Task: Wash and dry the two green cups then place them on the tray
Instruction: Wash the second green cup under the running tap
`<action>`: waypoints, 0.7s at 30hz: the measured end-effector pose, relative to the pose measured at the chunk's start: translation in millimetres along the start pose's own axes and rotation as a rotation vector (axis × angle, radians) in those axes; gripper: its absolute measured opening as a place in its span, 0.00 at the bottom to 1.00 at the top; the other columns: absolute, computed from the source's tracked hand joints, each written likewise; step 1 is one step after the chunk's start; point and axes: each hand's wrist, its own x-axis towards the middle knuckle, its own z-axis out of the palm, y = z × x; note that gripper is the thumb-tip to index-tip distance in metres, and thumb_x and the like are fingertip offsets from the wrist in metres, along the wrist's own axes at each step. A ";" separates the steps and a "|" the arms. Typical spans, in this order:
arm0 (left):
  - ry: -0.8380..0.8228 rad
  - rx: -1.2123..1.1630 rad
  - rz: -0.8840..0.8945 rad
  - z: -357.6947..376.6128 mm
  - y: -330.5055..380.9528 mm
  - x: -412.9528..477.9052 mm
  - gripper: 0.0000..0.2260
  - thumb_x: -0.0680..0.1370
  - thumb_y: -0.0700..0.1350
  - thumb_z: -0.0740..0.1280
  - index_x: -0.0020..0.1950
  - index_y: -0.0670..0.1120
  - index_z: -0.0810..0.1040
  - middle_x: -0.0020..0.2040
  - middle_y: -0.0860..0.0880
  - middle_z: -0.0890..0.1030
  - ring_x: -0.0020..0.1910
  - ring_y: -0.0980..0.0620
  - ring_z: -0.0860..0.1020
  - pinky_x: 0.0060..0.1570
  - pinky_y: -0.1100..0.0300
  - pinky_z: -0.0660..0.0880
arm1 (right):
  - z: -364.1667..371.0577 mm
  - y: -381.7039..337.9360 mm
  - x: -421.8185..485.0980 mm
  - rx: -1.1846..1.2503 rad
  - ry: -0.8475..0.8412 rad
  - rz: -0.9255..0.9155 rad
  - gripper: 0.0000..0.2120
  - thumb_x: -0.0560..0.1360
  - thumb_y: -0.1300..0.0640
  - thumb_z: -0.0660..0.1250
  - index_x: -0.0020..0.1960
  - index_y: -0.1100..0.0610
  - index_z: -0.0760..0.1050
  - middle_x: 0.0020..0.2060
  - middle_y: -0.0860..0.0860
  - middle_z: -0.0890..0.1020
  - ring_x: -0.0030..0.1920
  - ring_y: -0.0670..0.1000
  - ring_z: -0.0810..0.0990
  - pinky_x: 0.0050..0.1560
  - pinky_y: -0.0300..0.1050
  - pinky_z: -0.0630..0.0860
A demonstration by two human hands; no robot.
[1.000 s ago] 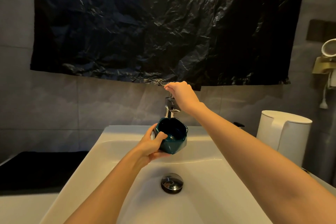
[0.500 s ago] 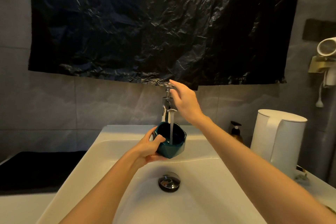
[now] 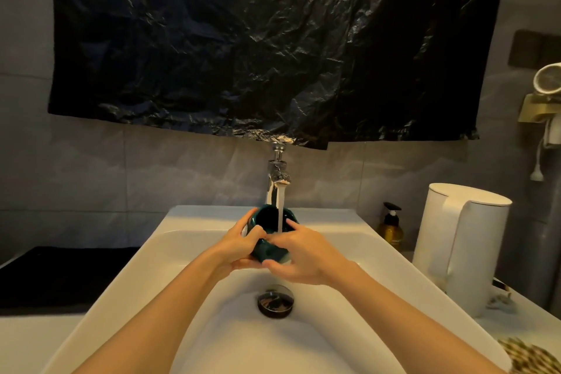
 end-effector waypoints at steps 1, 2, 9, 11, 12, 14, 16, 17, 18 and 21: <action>-0.015 0.026 -0.004 1.0 -0.2 -0.8 0.22 0.80 0.44 0.61 0.71 0.61 0.62 0.67 0.44 0.71 0.56 0.41 0.79 0.45 0.47 0.81 | 2.6 2.0 1.0 -0.036 -0.002 -0.043 0.22 0.74 0.40 0.59 0.62 0.49 0.75 0.55 0.47 0.83 0.59 0.51 0.77 0.69 0.52 0.67; -0.027 0.048 -0.009 2.2 -0.8 -1.5 0.22 0.80 0.45 0.61 0.72 0.61 0.61 0.67 0.44 0.71 0.57 0.41 0.78 0.46 0.46 0.80 | 4.4 4.8 1.8 -0.091 -0.004 -0.085 0.23 0.75 0.40 0.60 0.65 0.49 0.74 0.58 0.47 0.81 0.63 0.51 0.74 0.73 0.53 0.61; -0.031 0.070 -0.004 5.6 -0.1 -4.2 0.23 0.80 0.44 0.60 0.73 0.60 0.60 0.68 0.45 0.70 0.58 0.41 0.77 0.47 0.45 0.80 | -0.2 9.1 -5.2 -0.232 0.035 -0.124 0.25 0.75 0.40 0.62 0.66 0.53 0.74 0.60 0.47 0.80 0.66 0.51 0.72 0.74 0.42 0.41; -0.056 0.086 0.005 5.4 0.9 -4.7 0.23 0.81 0.43 0.60 0.73 0.60 0.60 0.68 0.46 0.69 0.59 0.42 0.76 0.48 0.46 0.80 | 1.8 8.1 -4.9 -0.145 0.028 -0.127 0.25 0.74 0.41 0.64 0.68 0.51 0.72 0.65 0.45 0.76 0.70 0.49 0.67 0.77 0.48 0.41; -0.071 0.094 0.004 5.6 1.1 -5.2 0.23 0.81 0.43 0.59 0.73 0.60 0.60 0.68 0.46 0.69 0.59 0.42 0.76 0.48 0.46 0.80 | 2.4 9.1 -4.0 -0.159 0.011 -0.125 0.27 0.74 0.40 0.64 0.70 0.49 0.70 0.68 0.44 0.73 0.72 0.48 0.64 0.76 0.54 0.39; -0.085 0.111 0.009 5.8 2.1 -6.5 0.23 0.81 0.43 0.58 0.73 0.60 0.60 0.68 0.45 0.69 0.59 0.42 0.77 0.49 0.47 0.80 | 2.7 13.3 -2.4 -0.274 -0.003 -0.103 0.33 0.73 0.35 0.60 0.74 0.48 0.64 0.70 0.44 0.70 0.74 0.48 0.62 0.73 0.60 0.32; -0.070 0.111 0.019 5.2 2.7 -6.6 0.22 0.81 0.43 0.58 0.73 0.60 0.60 0.68 0.45 0.69 0.59 0.41 0.77 0.50 0.45 0.79 | -0.2 13.4 -4.2 -0.347 -0.002 -0.081 0.34 0.74 0.33 0.58 0.75 0.48 0.62 0.68 0.46 0.73 0.71 0.49 0.67 0.71 0.59 0.26; -0.058 0.119 0.028 4.7 2.6 -6.2 0.22 0.81 0.44 0.59 0.73 0.60 0.60 0.69 0.45 0.69 0.59 0.41 0.76 0.50 0.44 0.79 | -1.2 11.8 -5.9 -0.331 0.004 -0.085 0.32 0.75 0.35 0.58 0.74 0.48 0.63 0.68 0.47 0.74 0.70 0.50 0.69 0.71 0.58 0.27; -0.045 0.131 0.036 4.6 2.3 -5.5 0.23 0.81 0.44 0.59 0.73 0.60 0.60 0.69 0.45 0.69 0.60 0.40 0.76 0.50 0.44 0.79 | -0.8 10.2 -7.5 -0.294 0.014 -0.097 0.29 0.76 0.38 0.60 0.74 0.48 0.64 0.69 0.47 0.73 0.70 0.51 0.69 0.72 0.57 0.28; -0.048 0.168 0.033 4.7 1.4 -5.8 0.23 0.81 0.44 0.58 0.74 0.60 0.58 0.70 0.46 0.67 0.62 0.40 0.74 0.49 0.46 0.80 | 1.6 4.0 -7.7 -0.194 -0.005 -0.100 0.27 0.76 0.43 0.63 0.73 0.48 0.65 0.71 0.45 0.69 0.73 0.49 0.63 0.72 0.55 0.29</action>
